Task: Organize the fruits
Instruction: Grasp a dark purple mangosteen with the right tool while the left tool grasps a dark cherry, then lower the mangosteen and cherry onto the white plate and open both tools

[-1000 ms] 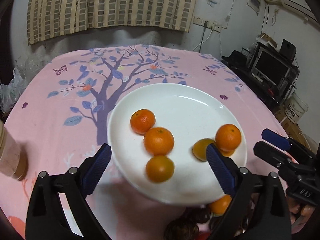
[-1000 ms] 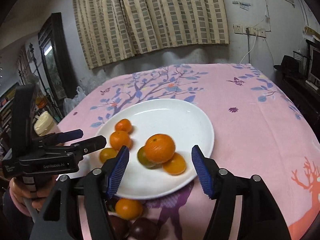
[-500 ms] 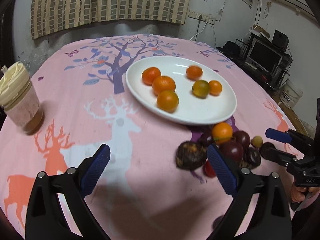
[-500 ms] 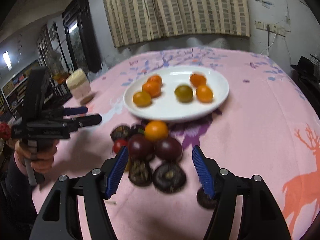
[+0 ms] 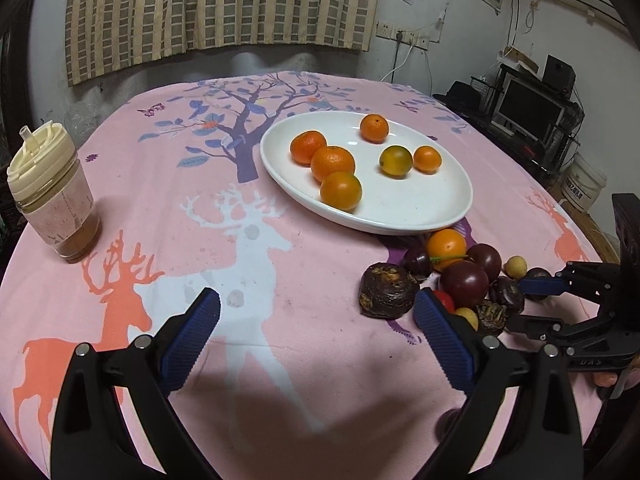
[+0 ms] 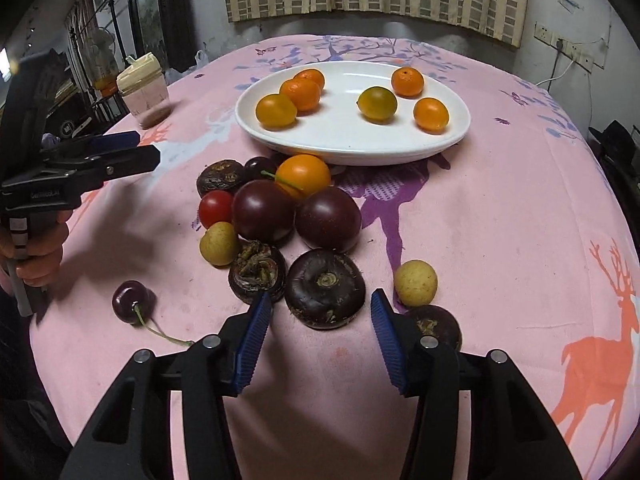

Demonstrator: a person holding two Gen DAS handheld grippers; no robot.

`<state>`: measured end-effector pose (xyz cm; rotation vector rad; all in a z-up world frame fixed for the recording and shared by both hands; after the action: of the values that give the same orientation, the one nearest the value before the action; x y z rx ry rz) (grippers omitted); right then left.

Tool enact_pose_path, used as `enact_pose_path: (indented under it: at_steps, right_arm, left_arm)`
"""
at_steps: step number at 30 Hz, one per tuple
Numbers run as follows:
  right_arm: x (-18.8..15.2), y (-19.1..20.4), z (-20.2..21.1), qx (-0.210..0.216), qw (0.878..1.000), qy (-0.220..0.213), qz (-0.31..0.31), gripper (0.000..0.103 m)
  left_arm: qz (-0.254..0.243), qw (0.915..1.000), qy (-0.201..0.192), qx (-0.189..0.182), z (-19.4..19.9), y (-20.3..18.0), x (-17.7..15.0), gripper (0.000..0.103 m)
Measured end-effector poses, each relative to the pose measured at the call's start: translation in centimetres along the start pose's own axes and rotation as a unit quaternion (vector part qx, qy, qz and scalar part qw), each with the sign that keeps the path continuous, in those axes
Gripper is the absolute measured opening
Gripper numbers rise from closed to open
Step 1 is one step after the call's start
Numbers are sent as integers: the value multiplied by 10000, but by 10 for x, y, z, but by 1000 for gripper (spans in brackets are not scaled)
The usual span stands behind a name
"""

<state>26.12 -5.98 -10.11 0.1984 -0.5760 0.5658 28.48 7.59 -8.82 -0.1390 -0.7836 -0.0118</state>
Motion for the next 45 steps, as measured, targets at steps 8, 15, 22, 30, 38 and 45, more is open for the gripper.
enact_pose_path:
  at_steps: [8, 15, 22, 30, 38, 45]
  right_arm:
    - [5, -2, -12, 216, 9997, 66, -62, 42]
    - [12, -10, 9, 973, 9908, -469, -821, 42]
    - [14, -1, 14, 1058, 9906, -540, -674, 42]
    - [13, -3, 15, 1088, 9900, -564, -699, 42]
    - [13, -4, 15, 1078, 9899, -555, -732, 42]
    - [13, -5, 16, 1067, 9899, -586, -730, 42]
  left_arm:
    - [-22, 10000, 38, -24, 2, -1, -1, 96]
    - [-831, 9812, 376, -1702, 29, -62, -35, 80]
    - [-1536, 9710, 758, -1668, 27, -92, -74, 55]
    - [-1656, 9669, 919, -1711, 20, -98, -84, 47]
    - [-1862, 9626, 1107, -1627, 14, -102, -92, 37]
    - [-1804, 9636, 1119, -1627, 12, -100, -91, 29]
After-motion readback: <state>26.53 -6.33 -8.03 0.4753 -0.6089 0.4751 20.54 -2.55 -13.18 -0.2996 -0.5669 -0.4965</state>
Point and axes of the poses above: each gripper's, at about its wrist camera, not at the fingertips, and z roughly against the way its jaws point, y to its left, x to its top, the point moved 10 cm from there along -z, roughly the way its jaws point, and after that the axes turned 2 degrees about -x, right-handed, at the moved point
